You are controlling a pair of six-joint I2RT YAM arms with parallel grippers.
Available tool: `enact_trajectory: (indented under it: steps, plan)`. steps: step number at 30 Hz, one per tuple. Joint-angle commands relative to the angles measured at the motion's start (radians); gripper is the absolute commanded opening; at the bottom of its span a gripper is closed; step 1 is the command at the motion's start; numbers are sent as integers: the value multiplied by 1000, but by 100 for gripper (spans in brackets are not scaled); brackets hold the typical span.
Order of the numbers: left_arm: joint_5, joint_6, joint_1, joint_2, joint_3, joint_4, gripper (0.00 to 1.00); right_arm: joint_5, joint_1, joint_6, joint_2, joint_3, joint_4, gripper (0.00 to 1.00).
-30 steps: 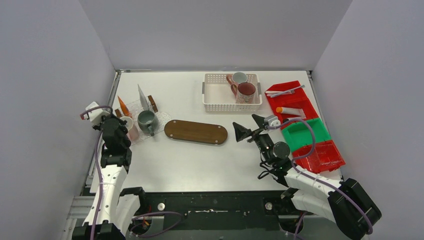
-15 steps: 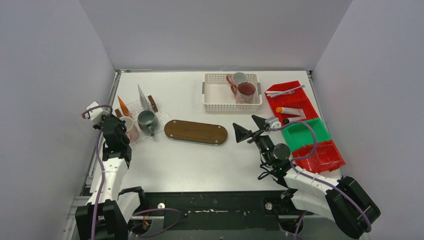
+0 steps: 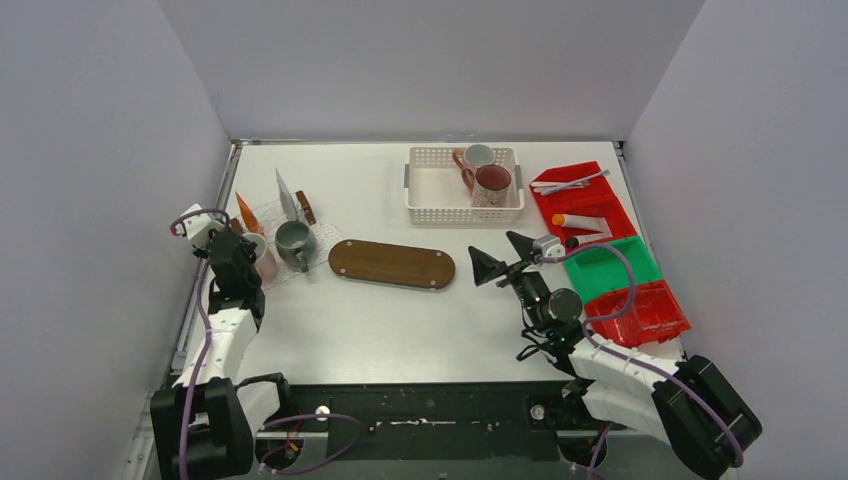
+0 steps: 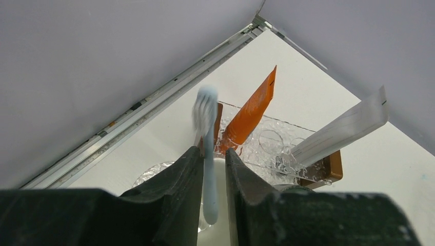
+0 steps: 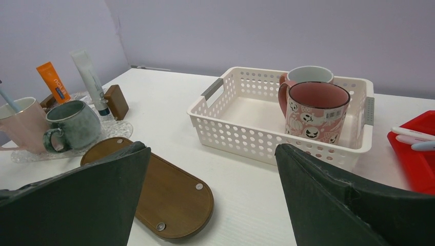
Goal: Prepare toiletry sets of a toothbrush and toothpaste on the tray
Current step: Place the toothbrush in the cup.
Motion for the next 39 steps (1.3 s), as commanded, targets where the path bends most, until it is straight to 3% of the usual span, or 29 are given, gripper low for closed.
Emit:
enact_trajectory:
  steps: [1, 9, 20, 28, 39]
  plan:
    - [11, -39, 6, -1, 8, 25, 22, 48, -8, -9, -46, 4, 56, 100]
    - [-43, -64, -18, -32, 37, -75, 29, 124, -7, -34, -115, 44, -74, 100]
    - [-77, 32, -150, -184, 126, -229, 50, 321, -16, 31, -199, 283, -610, 100]
    - [-46, 139, -265, -295, 157, -270, 67, 483, -36, 160, -128, 444, -868, 100]
    - [22, 178, -418, -418, 151, -327, 87, 476, -197, 269, 57, 616, -1005, 100]
